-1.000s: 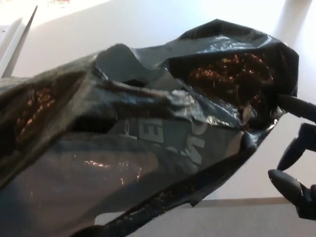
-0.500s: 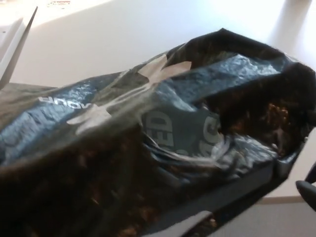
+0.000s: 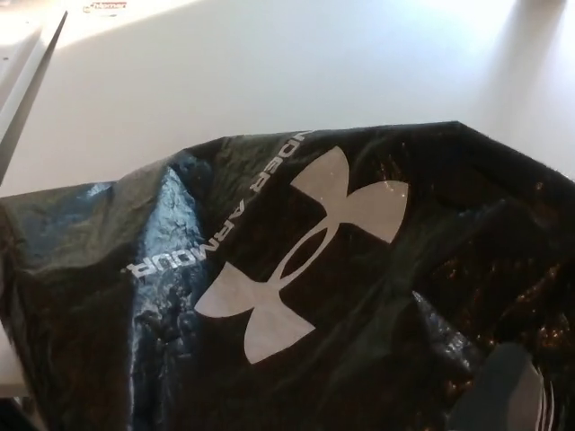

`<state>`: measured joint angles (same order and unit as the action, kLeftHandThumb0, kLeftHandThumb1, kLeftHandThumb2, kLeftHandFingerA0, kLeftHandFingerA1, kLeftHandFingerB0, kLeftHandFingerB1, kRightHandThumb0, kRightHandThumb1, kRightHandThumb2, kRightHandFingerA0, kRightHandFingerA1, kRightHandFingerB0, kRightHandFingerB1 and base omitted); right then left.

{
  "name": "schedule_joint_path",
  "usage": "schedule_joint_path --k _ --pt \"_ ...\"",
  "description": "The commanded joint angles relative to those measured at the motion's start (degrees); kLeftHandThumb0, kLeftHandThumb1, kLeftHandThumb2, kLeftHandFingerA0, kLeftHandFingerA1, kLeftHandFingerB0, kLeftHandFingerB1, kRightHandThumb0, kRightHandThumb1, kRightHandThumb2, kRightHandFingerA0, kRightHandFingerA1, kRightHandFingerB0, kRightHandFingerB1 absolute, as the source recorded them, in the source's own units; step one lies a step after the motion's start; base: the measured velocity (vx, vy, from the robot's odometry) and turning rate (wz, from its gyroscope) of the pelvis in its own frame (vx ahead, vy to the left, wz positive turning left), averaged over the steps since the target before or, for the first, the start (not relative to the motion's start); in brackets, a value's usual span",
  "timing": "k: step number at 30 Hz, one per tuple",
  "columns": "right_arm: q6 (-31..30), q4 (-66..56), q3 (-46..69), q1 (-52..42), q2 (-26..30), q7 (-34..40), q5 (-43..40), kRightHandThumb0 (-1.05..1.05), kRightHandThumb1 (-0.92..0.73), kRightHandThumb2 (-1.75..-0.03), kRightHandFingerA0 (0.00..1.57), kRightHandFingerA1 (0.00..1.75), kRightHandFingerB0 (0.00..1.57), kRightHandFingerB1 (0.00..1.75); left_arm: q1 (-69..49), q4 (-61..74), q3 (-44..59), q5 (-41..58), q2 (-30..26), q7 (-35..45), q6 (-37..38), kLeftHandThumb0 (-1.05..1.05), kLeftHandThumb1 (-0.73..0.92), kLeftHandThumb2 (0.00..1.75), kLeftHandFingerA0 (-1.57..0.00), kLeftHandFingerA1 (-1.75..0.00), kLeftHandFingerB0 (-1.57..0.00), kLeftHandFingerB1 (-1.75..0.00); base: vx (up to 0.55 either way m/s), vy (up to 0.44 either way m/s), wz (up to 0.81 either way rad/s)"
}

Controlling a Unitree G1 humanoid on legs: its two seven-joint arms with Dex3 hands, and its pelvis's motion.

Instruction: A plastic bag is kept infront of the robot in the middle of the desk and the robot uses both its hands to grab it from the top and lifts it up and then releases it.

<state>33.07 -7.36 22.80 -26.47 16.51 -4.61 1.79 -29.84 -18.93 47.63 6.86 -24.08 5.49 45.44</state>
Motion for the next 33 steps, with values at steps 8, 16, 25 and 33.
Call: schedule_joint_path --k 8,16,25,33 --pt "5.14 2.7 1.44 2.65 -2.1 0.64 -6.09 -0.42 -0.64 -0.61 0.7 1.59 0.44 0.44 -5.19 15.84 -7.15 -0.58 8.91 0.16 -1.47 -0.61 0.6 0.84 -1.24 -1.33 -0.07 -0.42 0.0 0.0 0.0" --pt "1.73 4.42 0.54 2.06 -3.86 -1.63 -10.5 -0.42 -0.64 -0.62 0.76 1.59 0.48 0.43 -6.77 18.2 -9.47 0.8 10.79 0.51 -3.3 -0.61 0.61 0.84 -1.25 -1.32 -0.07 -0.42 0.0 0.0 0.0" --pt "2.24 5.59 -6.85 -0.31 -5.36 -1.79 -1.84 -0.45 -0.67 -0.62 0.75 1.43 0.44 0.42 -6.95 18.46 -12.84 0.04 11.06 0.93 -6.1 -0.64 0.61 0.86 -1.25 -1.32 -0.09 -0.44 0.0 0.0 0.0" --pt "-11.83 7.5 -11.2 0.32 -1.46 -3.64 1.75 -0.49 -0.75 -0.62 0.82 0.88 0.4 0.39 -3.55 7.8 -15.9 -5.8 9.1 -0.95 -11.77 -0.6 0.78 0.64 -1.17 -1.35 -0.24 -0.38 0.0 0.0 0.0"
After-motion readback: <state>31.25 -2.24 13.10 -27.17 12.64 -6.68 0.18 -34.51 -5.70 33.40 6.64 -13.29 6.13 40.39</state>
